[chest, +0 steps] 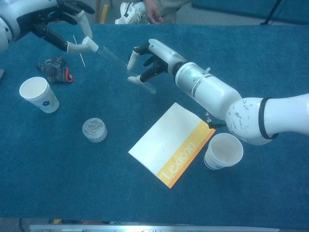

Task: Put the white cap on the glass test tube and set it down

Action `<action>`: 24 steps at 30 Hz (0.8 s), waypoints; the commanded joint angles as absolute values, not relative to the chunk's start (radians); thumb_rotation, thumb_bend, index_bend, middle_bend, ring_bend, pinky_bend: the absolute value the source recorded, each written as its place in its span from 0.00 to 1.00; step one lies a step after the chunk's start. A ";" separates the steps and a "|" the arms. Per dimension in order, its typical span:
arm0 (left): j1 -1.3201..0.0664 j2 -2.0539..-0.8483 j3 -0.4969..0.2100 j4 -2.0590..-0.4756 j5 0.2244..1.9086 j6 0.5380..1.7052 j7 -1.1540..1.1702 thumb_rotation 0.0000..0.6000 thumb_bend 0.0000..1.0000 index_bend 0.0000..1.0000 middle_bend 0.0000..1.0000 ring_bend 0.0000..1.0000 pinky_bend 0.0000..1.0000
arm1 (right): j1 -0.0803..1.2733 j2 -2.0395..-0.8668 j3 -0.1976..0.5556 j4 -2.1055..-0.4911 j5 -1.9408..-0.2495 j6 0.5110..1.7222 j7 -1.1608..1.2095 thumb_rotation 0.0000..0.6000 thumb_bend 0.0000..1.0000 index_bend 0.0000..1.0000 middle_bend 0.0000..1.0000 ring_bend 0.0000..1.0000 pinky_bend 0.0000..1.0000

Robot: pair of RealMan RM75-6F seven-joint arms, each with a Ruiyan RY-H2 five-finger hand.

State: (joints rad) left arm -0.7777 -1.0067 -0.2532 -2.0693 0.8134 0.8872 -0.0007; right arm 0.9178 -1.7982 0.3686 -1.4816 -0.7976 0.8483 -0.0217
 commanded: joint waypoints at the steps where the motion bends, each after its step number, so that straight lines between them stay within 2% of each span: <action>1: -0.780 -1.009 -0.252 -2.070 0.811 0.888 0.002 1.00 0.29 0.52 0.09 0.00 0.00 | 0.920 -1.800 0.371 -1.481 -0.795 0.847 -0.022 1.00 0.25 0.66 0.28 0.12 0.23; 24: -0.797 -1.019 -0.242 -2.070 0.793 0.888 0.020 1.00 0.29 0.52 0.09 0.00 0.00 | 0.924 -1.812 0.370 -1.479 -0.786 0.840 -0.027 1.00 0.25 0.66 0.28 0.12 0.23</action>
